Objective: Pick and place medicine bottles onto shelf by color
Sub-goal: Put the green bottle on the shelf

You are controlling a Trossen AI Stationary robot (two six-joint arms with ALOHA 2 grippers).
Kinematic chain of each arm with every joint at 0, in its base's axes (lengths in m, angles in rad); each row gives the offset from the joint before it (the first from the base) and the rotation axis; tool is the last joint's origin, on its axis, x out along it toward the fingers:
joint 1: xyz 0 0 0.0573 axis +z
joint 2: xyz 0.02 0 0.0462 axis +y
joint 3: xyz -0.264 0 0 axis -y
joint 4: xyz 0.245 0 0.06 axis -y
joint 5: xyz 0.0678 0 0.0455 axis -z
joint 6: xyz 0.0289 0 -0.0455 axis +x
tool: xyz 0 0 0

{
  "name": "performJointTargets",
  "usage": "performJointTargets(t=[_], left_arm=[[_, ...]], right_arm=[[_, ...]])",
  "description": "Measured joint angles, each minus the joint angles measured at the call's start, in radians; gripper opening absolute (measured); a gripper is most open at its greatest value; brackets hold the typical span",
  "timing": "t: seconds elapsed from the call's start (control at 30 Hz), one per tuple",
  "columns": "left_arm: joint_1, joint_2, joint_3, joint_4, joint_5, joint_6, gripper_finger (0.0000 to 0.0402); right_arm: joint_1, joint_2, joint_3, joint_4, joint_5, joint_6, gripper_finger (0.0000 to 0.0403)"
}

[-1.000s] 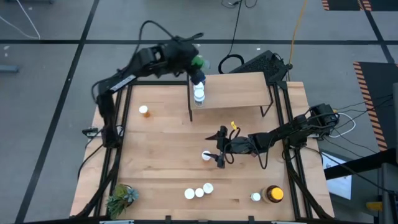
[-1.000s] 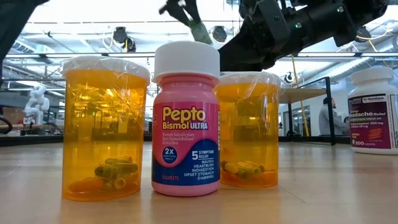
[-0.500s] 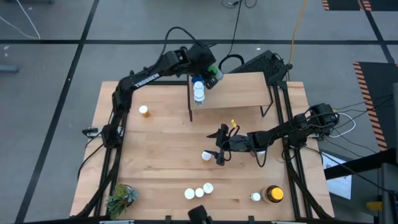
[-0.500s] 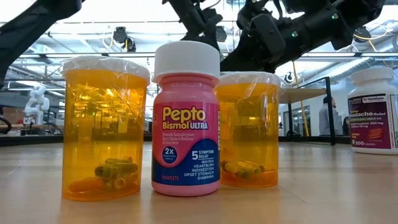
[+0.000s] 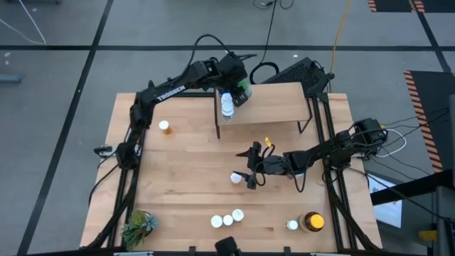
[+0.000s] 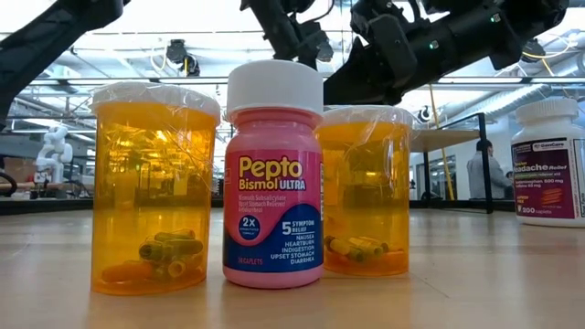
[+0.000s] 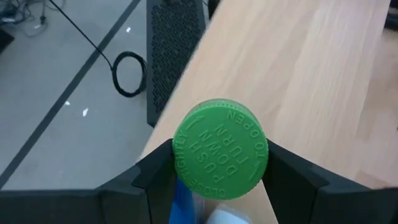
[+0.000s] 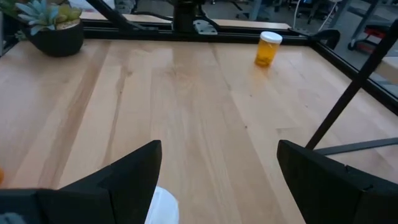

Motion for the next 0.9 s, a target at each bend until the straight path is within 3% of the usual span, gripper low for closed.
performJointTargets(t=[0.9], left_arm=[[0.015, 0.043, 0.000, 0.019, -0.009, 0.025, 0.0205]], right_arm=[[0.001, 0.000, 0.000, -0.018, -0.001, 0.000, 0.0313]])
